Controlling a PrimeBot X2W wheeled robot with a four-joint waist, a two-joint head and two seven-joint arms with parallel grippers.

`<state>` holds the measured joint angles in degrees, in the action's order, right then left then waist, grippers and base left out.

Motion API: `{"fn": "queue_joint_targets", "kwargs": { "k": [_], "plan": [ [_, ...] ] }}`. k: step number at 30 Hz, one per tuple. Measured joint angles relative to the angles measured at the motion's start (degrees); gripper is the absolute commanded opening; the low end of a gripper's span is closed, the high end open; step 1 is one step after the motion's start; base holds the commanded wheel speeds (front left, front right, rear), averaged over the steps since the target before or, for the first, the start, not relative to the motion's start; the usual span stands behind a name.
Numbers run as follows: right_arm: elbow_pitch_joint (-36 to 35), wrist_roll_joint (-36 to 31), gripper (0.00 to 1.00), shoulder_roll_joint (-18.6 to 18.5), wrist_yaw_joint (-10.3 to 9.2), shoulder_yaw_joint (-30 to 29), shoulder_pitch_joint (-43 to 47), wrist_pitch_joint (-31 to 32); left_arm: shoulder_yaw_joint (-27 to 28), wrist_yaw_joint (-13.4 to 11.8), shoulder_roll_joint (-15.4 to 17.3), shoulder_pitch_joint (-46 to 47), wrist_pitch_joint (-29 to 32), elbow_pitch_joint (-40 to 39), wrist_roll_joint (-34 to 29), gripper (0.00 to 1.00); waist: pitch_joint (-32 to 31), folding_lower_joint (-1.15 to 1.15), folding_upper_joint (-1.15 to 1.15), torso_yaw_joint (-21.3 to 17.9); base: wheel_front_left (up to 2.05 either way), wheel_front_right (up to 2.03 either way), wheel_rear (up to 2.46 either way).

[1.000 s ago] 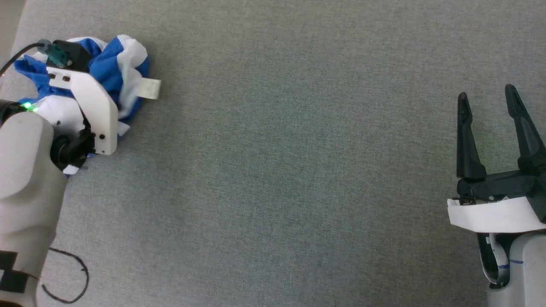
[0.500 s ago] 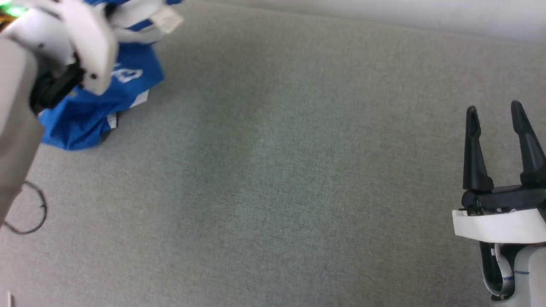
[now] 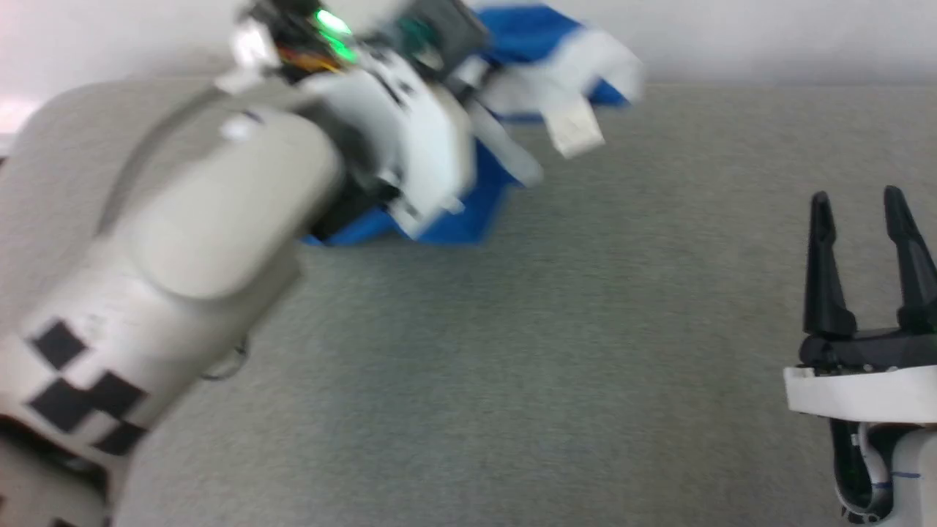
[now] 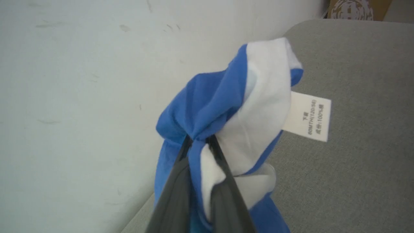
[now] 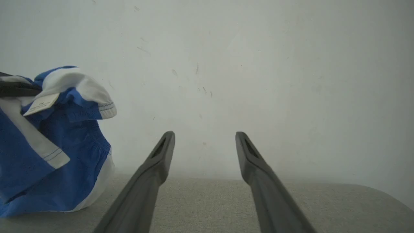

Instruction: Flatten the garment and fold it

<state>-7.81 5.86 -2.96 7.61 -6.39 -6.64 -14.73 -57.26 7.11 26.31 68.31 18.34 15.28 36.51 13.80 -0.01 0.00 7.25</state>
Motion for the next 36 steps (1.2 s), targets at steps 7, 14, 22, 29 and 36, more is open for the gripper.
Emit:
{"fn": "queue_joint_targets", "kwargs": {
  "k": [7,14,22,29,36],
  "plan": [
    [0.4,1.3,1.00,0.0,-0.01,-2.4,0.1,0.0,-12.8,0.0,-7.3,-7.6,-3.0,4.4,3.2,0.00,0.3,0.01,0.00,-7.6,0.00,0.00,0.00],
    [0.5,1.7,1.00,0.0,-0.01,-2.6,0.2,0.0,-15.7,0.0,-10.7,-20.3,-0.3,5.3,3.4,0.00,0.8,0.01,0.00,-13.0,0.00,0.00,0.00],
    [1.3,1.7,1.00,0.0,-0.01,-2.9,1.4,0.0,-15.8,0.1,-11.9,-27.6,-4.1,4.5,0.9,1.00,-0.5,0.01,0.00,-13.4,0.00,0.00,0.00],
    [1.4,1.5,1.00,0.0,-0.01,-3.1,3.8,0.0,-9.0,-5.3,-12.7,-25.7,-22.4,5.1,-3.0,1.00,-4.6,0.00,0.00,-11.3,0.00,0.00,0.00],
    [1.3,1.2,1.00,0.0,-0.01,-3.3,5.8,0.0,-0.6,-18.7,-10.6,-25.9,-32.6,2.8,-8.5,1.00,-7.6,0.00,0.00,-8.2,0.00,0.00,0.00]
  ]
}}
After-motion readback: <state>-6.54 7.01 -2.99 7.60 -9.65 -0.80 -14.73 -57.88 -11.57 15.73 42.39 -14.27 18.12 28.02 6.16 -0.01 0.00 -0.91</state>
